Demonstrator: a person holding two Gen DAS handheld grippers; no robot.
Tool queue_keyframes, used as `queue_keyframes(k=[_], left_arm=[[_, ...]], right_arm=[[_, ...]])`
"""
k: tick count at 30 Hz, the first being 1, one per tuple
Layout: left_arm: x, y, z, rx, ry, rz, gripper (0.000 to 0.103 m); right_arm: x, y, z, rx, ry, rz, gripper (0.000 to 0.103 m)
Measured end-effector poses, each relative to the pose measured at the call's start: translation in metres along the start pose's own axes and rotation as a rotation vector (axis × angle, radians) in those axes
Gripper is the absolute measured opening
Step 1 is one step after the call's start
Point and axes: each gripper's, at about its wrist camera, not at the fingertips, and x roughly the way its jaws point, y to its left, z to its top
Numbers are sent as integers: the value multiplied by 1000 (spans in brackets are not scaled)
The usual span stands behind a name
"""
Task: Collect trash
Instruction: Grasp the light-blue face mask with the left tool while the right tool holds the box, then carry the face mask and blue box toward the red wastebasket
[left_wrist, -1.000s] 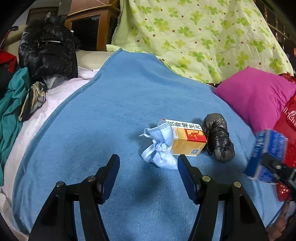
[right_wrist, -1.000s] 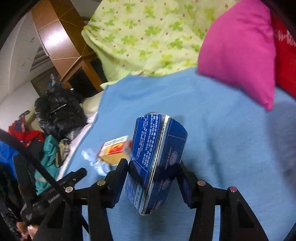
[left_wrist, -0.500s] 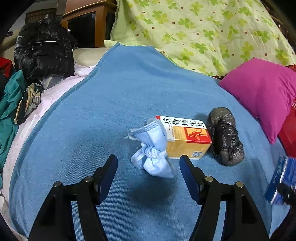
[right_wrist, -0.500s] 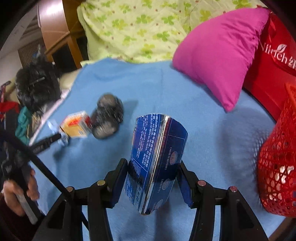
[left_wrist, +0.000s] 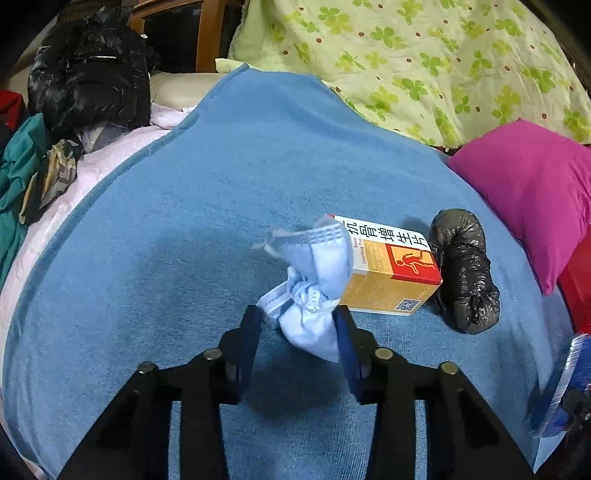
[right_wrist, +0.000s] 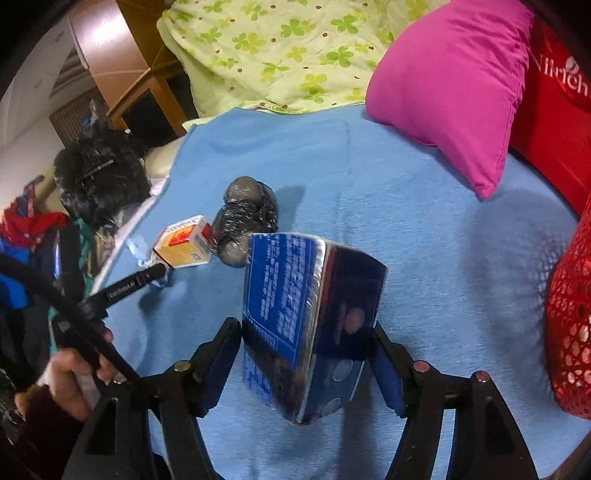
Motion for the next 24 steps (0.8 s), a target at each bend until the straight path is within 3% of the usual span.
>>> queue_keyframes(k=[8, 16, 24], left_arm=[[-29, -8, -6, 30, -66, -48, 38], [-61, -36, -17, 169, -167, -115, 38], [-69, -60, -27, 260, -162, -194, 38]], right_arm=[[1, 3, -1, 17, -33, 18, 72], [9, 7, 1, 33, -44, 19, 72], [21, 17, 2, 32, -34, 6, 72]])
